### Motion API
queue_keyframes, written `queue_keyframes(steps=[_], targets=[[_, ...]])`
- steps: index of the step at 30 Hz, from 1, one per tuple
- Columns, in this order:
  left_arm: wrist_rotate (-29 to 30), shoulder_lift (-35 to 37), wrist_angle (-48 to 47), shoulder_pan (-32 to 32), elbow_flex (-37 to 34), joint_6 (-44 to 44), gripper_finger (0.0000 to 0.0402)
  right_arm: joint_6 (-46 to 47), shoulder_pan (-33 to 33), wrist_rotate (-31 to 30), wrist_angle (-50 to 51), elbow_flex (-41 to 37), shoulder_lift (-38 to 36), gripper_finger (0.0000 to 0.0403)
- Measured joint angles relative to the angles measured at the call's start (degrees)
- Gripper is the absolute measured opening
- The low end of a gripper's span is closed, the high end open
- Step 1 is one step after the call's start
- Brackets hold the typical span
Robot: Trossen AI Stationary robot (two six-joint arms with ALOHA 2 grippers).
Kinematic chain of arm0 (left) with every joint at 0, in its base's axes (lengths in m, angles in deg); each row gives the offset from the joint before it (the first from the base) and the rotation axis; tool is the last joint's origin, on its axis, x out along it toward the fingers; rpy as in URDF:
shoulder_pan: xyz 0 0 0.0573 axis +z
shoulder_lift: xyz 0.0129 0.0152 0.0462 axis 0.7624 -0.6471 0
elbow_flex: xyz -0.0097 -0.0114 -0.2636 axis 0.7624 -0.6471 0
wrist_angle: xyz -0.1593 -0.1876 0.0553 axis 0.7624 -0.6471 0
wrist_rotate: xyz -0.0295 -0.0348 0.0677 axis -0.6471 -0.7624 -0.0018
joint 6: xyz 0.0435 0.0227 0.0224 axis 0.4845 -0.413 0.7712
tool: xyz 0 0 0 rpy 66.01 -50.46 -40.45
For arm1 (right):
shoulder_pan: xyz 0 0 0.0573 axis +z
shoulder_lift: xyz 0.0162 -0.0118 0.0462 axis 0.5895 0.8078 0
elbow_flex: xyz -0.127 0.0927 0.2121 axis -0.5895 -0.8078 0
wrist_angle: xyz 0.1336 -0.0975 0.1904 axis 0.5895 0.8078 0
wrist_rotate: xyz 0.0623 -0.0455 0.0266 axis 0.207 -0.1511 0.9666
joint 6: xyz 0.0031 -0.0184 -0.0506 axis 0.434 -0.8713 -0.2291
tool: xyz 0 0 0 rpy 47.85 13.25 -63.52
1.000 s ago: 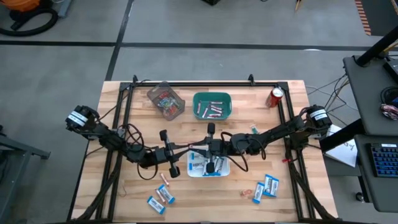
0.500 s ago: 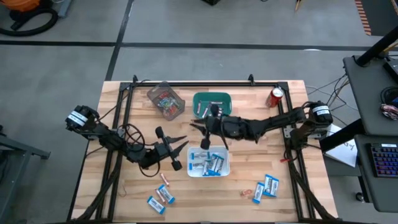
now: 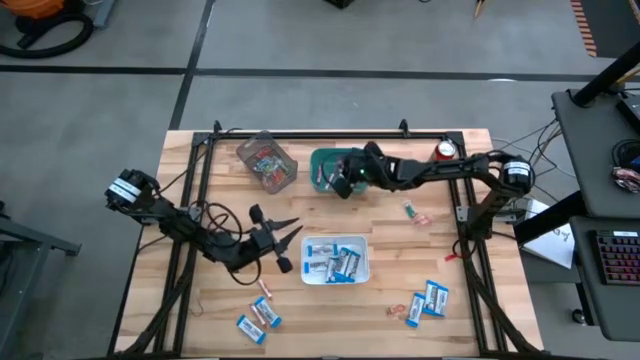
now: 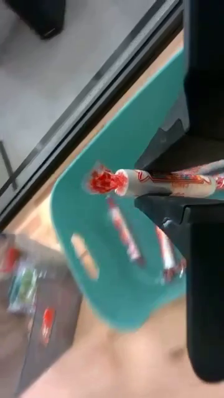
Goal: Sort candy
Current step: Put the white candy into the green bin, then put the blue gummy into the black bin
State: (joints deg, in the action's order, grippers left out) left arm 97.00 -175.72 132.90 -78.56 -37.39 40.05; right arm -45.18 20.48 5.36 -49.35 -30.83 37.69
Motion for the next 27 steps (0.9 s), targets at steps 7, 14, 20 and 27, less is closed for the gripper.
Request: queue_keyframes(steps=[7, 14, 20, 27], targets=[[-3.3, 0.0, -2.8, 0.0, 0.0, -3.7, 0.0077, 0.0, -0.3, 0.2, 0.3, 0.0, 0.0, 0.0137], [-6.7, 0.0, -6.2, 0.0, 0.0, -6.6, 0.0077, 1.9, 0.4, 2.6, 2.0, 0.0, -1.1, 0.0175], [-12.5, 2.8, -17.8, 0.0, 0.0, -11.5, 0.0077, 9.1, 1.8, 17.0, 10.5, 0.0, -6.9, 0.0177], [-19.8, 12.6, -43.5, 0.0, 0.0, -21.8, 0.0077, 17.6, 5.4, 26.3, 25.6, 0.0, -14.3, 0.0159]])
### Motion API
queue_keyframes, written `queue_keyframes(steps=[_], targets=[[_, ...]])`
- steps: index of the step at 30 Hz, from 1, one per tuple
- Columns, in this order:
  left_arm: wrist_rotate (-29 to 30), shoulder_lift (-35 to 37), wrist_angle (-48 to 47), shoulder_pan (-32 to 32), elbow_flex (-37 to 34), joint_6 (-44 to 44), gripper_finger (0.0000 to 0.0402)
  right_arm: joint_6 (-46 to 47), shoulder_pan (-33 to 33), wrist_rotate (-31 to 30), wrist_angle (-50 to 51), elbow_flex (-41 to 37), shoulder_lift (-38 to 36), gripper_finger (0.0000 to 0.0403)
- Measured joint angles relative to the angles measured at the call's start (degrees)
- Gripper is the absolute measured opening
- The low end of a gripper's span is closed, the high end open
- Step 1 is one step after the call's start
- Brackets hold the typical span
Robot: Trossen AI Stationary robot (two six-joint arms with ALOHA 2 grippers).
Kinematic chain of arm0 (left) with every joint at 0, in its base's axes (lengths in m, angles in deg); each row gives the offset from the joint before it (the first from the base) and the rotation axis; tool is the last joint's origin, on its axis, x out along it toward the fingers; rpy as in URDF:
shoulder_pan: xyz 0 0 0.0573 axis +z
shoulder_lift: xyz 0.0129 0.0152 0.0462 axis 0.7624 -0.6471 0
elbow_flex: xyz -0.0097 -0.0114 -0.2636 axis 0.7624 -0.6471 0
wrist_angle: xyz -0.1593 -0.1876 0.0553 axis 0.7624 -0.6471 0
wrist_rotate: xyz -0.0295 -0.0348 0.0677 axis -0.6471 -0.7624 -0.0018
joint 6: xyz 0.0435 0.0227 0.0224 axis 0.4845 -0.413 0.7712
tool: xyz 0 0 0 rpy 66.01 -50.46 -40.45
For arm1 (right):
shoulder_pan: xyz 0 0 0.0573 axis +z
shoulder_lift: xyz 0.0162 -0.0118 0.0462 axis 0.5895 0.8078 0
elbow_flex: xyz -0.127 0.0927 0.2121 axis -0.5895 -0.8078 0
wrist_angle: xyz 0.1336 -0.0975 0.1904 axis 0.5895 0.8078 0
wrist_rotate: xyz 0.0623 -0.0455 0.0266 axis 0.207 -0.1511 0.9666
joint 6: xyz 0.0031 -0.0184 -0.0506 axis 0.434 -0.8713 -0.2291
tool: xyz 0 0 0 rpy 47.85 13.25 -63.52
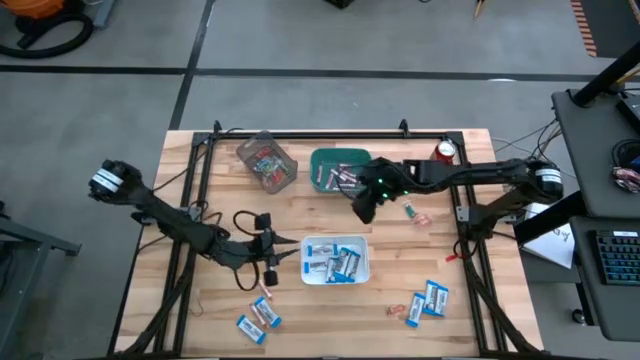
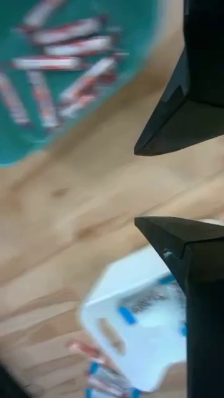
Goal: Sort candy
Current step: Put the blue gummy into the black bin
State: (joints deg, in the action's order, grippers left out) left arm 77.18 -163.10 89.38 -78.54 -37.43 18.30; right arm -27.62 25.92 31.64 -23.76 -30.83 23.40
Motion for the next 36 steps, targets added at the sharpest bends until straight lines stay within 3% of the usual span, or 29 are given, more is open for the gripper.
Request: queue_keyframes(steps=[8, 15, 22, 27, 36], targets=[[-4.1, 11.5, -22.2, 0.0, 0.0, -7.7, 0.0077, 5.8, 1.2, -0.9, 21.6, 0.0, -2.5, 0.0165], [-2.6, 18.9, -30.4, 0.1, 0.0, -8.5, 0.0077, 7.1, 0.7, -6.6, 34.2, -0.5, 1.4, 0.0193], [1.8, 24.7, -36.8, 0.1, 1.8, -8.4, 0.0077, 6.4, -1.8, -6.9, 34.5, -3.8, 5.0, 0.0205], [6.6, 26.6, -38.9, 0.1, 4.2, -7.5, 0.0077, 6.1, -4.2, -10.8, 33.7, -6.2, 7.6, 0.0206], [7.4, 27.0, -38.9, 0.1, 6.7, -5.2, 0.0077, 3.8, -5.9, -11.0, 27.6, -8.6, 12.9, 0.0187]])
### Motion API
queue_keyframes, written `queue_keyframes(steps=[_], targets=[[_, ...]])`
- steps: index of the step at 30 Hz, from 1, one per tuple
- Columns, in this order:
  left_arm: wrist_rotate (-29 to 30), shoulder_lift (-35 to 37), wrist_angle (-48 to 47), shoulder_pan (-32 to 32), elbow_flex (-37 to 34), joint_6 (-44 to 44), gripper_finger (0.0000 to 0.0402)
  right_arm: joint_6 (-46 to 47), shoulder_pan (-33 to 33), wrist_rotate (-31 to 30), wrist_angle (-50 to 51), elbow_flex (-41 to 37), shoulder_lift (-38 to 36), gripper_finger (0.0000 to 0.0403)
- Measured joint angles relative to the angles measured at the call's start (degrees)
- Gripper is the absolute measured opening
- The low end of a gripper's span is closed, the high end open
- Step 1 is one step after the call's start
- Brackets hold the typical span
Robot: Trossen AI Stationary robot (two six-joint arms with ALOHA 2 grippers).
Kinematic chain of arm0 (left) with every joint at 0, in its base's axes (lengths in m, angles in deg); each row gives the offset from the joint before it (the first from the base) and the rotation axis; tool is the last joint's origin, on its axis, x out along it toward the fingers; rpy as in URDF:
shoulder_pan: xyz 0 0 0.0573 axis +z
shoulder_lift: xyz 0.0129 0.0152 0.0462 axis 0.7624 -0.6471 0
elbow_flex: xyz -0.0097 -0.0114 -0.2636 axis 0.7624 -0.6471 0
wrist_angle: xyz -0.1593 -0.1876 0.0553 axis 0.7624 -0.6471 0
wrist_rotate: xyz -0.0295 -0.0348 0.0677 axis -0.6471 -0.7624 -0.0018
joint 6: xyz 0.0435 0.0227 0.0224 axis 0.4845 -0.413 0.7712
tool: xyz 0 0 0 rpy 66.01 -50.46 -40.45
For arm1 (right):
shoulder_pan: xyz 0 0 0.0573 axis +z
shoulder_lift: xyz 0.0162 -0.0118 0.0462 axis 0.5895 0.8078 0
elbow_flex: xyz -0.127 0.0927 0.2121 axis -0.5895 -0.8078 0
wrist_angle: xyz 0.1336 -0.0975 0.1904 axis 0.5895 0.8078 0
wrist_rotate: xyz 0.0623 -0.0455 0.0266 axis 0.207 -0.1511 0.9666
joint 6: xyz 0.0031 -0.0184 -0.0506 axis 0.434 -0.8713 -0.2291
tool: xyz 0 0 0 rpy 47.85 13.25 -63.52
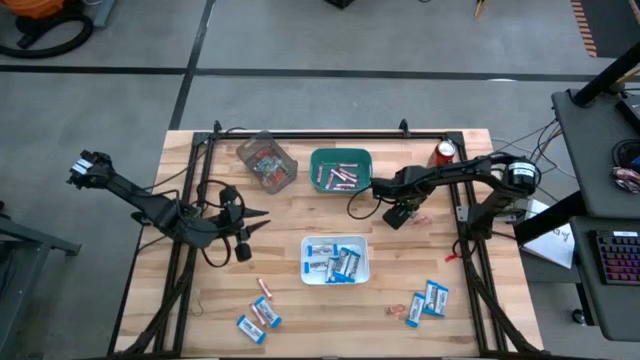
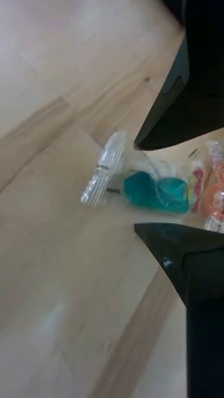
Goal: Sort candy
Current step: Put the blue gummy into the black bin
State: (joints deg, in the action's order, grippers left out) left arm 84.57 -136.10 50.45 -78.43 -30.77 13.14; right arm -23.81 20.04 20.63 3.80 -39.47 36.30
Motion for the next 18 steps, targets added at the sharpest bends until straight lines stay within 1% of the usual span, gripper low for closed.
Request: queue_keyframes(steps=[4, 11, 12, 18], targets=[[0.0, 0.0, 0.0, 0.0, 0.2, 0.0, 0.0077, -0.8, 0.1, 0.3, -1.4, 0.2, 1.4, 0.0144], [0.0, -0.7, 0.1, 0.0, -0.1, -0.2, 0.0077, -1.3, 0.1, 0.6, -2.4, 0.0, 1.1, 0.0034], [-0.1, -1.0, 0.1, 0.0, -0.1, -0.2, 0.0077, -1.5, 0.1, 0.4, -2.4, 0.0, 0.9, 0.0023], [-0.1, -2.1, 0.1, 0.0, -0.1, -0.5, 0.0077, -1.4, 0.0, -0.5, -1.9, -0.1, -1.5, 0.0014]])
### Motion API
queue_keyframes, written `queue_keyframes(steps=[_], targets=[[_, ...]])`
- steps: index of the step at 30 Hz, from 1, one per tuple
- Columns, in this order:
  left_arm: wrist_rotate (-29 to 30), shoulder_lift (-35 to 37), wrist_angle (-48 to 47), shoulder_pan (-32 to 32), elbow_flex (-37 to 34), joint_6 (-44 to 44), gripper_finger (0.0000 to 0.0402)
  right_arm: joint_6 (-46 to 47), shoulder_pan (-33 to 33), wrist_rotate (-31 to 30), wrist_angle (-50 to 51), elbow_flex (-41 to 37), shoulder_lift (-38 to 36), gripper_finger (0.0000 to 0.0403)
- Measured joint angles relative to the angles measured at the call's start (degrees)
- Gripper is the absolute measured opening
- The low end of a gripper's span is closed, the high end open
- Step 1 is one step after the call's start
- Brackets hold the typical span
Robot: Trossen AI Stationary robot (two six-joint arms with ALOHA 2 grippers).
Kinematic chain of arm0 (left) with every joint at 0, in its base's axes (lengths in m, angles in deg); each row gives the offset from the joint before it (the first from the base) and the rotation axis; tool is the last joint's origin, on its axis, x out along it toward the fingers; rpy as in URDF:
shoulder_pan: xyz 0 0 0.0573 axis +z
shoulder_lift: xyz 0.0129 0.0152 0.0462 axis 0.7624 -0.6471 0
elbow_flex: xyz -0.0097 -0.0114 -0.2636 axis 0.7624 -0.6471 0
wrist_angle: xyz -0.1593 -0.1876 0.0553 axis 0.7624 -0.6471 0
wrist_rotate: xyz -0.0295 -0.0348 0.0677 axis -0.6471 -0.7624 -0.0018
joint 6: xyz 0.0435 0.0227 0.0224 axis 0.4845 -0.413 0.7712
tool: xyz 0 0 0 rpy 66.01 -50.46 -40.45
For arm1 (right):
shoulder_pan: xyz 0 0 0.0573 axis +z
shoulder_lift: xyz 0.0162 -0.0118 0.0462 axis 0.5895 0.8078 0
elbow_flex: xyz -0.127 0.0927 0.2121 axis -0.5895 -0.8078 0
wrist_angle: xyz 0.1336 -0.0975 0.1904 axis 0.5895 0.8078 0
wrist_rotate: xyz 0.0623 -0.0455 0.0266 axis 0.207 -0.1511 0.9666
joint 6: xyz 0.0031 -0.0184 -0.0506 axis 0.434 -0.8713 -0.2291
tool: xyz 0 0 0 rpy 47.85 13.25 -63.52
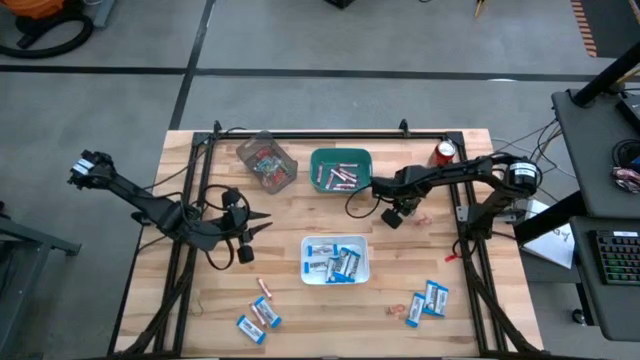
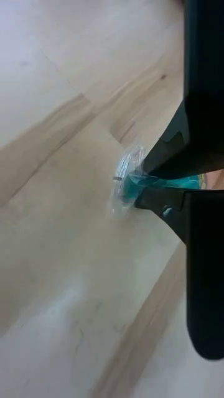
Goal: Sort candy
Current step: Put the blue gummy into the black bin
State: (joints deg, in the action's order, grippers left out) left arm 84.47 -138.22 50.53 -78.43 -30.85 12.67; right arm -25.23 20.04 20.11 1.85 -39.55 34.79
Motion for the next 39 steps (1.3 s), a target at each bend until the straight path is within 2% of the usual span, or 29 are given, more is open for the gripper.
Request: queue_keyframes(steps=[7, 11, 15, 18, 23, 34, 39], targets=[[0.0, 0.0, -0.1, 0.0, -0.1, -0.6, 0.0077, 1.2, 0.8, 0.4, 2.8, 3.9, -8.3, 0.0011], [0.1, 0.0, -0.4, 0.0, -0.1, -0.6, 0.0077, 2.1, 1.9, 0.3, 0.5, 7.1, -14.1, 0.0011], [1.1, 0.0, -0.5, 0.0, -0.1, -0.6, 0.0077, -0.2, 2.9, 0.4, -12.4, 7.9, -18.6, 0.0012], [1.1, 0.1, -0.5, 0.0, -0.1, 0.0, 0.0077, -3.5, 3.1, 0.5, -24.0, 7.9, -19.1, 0.0012], [1.2, 1.3, -1.4, 0.0, 0.3, 0.6, 0.0077, -9.2, 3.1, 0.8, -43.7, 7.8, -14.9, 0.0012], [1.2, 4.3, -12.0, 0.0, 7.2, -0.9, 0.0077, -16.3, 3.1, 0.9, -83.8, 7.8, 2.8, 0.0012], [1.2, 5.5, -15.5, 0.0, 8.5, -2.0, 0.0077, -16.6, 2.6, 0.4, -89.8, 11.9, 10.0, 0.0012]])
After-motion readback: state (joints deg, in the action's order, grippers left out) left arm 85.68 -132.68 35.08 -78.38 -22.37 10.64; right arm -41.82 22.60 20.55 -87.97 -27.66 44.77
